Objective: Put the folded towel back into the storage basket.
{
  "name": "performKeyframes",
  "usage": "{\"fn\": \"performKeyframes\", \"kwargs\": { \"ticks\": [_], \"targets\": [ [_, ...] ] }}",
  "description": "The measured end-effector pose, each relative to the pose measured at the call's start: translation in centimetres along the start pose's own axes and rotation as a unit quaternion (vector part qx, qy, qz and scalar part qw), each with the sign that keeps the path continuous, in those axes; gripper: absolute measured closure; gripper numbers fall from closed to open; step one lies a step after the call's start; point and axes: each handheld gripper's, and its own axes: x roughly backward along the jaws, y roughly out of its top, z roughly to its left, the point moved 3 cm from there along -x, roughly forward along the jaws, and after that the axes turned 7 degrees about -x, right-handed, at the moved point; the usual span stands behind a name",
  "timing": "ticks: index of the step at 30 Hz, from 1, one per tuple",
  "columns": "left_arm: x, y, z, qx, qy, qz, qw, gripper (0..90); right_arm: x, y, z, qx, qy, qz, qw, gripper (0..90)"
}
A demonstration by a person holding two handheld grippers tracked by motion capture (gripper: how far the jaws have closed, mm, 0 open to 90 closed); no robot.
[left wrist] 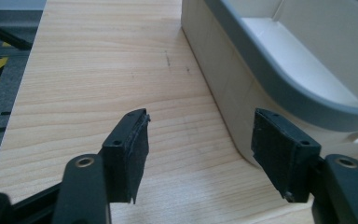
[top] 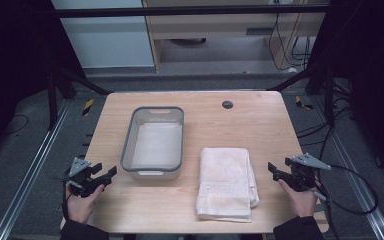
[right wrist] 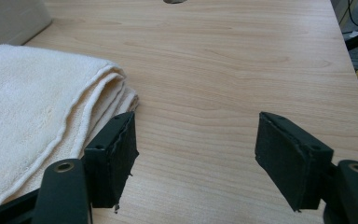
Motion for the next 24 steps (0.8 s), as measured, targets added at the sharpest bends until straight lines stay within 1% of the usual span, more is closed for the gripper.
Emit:
{"fn": "performKeyframes", "kwargs": {
  "ticks": [1,4,8,9,10,12,15,17,21,24],
  "targets": [
    [0.3,0.2,-0.2,0.002,-0.001,-0.007,1.0,37.3,0.1,0.0,0.0,-0.002,0.003,0.0,1.0,29.7],
    [0.7,0.4,-0.3,0.002,-0.004,-0.015,0.9999,38.2,0.1,0.0,0.1,-0.003,0.006,0.002,1.0,30.0],
    [0.8,0.5,-0.5,-0.002,-0.009,-0.019,0.9998,38.2,0.1,0.0,0.2,0.0,0.009,0.002,1.0,30.6],
    [0.8,0.6,-0.7,-0.008,-0.016,-0.017,0.9997,37.4,0.1,0.1,0.2,0.003,0.01,0.0,0.9999,31.1],
    [0.8,0.6,-0.7,-0.008,-0.016,-0.017,0.9997,37.4,0.1,0.1,0.2,0.003,0.01,0.0,0.9999,31.1],
    [0.8,0.8,-1.0,-0.02,-0.014,-0.019,0.9995,37.1,0.2,0.2,0.3,0.001,0.013,-0.001,0.9999,31.4],
    [0.8,0.9,-1.2,-0.021,-0.017,-0.023,0.9994,36.9,0.3,0.3,0.2,0.001,0.016,-0.002,0.9999,31.5],
    [0.8,1.1,-1.4,-0.025,-0.018,-0.025,0.9992,36.5,0.3,0.3,0.3,-0.001,0.018,-0.001,0.9998,31.8],
    [1.0,1.6,-1.7,-0.025,-0.027,-0.031,0.9988,36.9,0.2,0.6,0.6,0.008,0.02,0.0,0.9998,31.8],
    [1.0,1.9,-2.1,-0.026,-0.033,-0.034,0.9985,37.5,0.2,1.0,0.8,0.01,0.022,-0.002,0.9997,31.8]
  ]
}}
